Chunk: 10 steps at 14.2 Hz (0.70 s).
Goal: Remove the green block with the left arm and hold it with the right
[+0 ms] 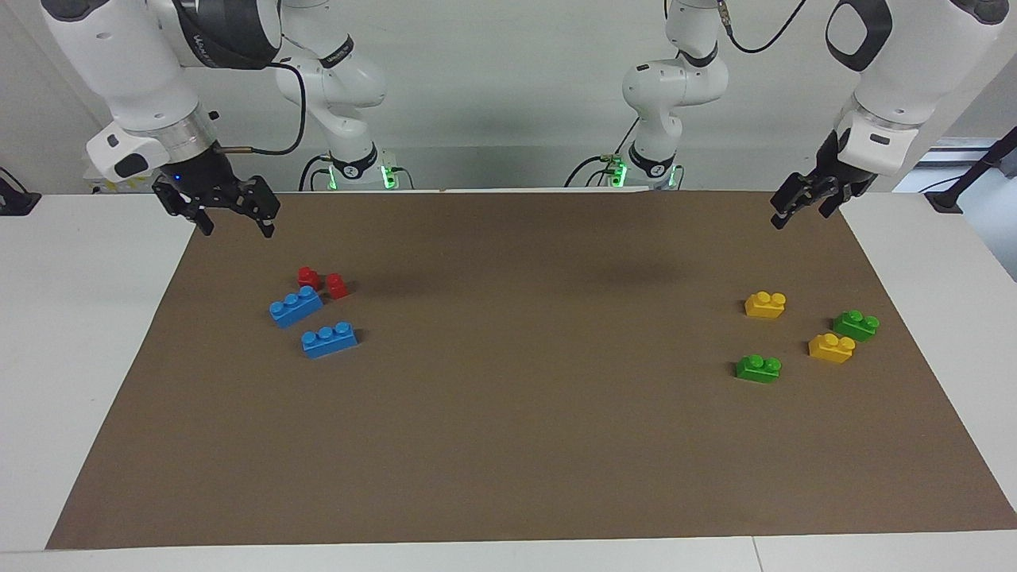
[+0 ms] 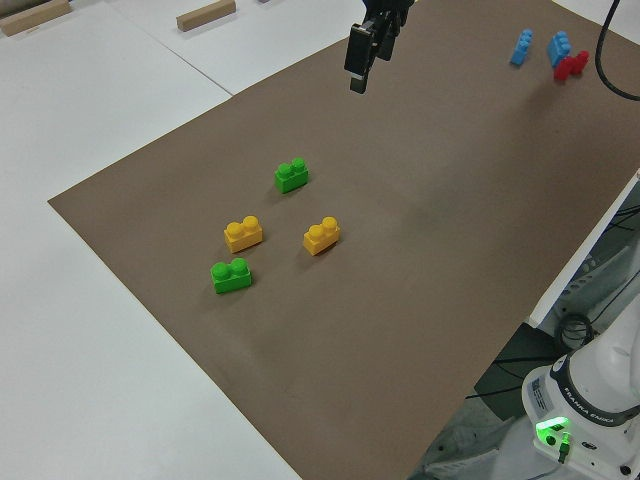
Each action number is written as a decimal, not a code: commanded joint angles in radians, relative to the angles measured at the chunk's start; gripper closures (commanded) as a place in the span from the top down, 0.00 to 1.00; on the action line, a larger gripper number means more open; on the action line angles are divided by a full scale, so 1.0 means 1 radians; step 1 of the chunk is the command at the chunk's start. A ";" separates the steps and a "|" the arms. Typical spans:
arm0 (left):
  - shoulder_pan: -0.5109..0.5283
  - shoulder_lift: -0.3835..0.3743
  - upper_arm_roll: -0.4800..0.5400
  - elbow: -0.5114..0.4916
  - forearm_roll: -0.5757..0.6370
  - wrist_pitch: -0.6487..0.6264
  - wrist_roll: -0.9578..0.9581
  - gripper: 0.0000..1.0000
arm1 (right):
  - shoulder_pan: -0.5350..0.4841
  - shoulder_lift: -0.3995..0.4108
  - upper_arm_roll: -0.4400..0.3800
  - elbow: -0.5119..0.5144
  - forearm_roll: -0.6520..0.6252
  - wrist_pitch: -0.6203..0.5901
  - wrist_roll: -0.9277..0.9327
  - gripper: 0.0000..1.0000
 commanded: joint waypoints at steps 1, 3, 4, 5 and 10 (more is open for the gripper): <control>-0.033 -0.017 0.008 0.004 0.020 -0.040 0.009 1.00 | -0.006 -0.006 0.008 -0.003 -0.003 -0.004 0.024 1.00; -0.094 -0.015 0.051 0.028 0.034 -0.072 0.010 1.00 | -0.006 -0.006 0.010 -0.003 -0.003 -0.007 0.024 1.00; -0.171 -0.015 0.117 0.047 0.048 -0.103 0.010 1.00 | -0.006 -0.006 0.008 -0.006 -0.003 -0.007 0.024 1.00; -0.227 -0.017 0.171 0.056 0.049 -0.134 0.010 1.00 | -0.006 -0.009 0.010 -0.012 -0.003 -0.007 0.024 1.00; -0.225 -0.047 0.159 0.010 0.049 -0.129 0.044 1.00 | -0.004 -0.012 0.028 -0.015 -0.003 -0.018 0.026 1.00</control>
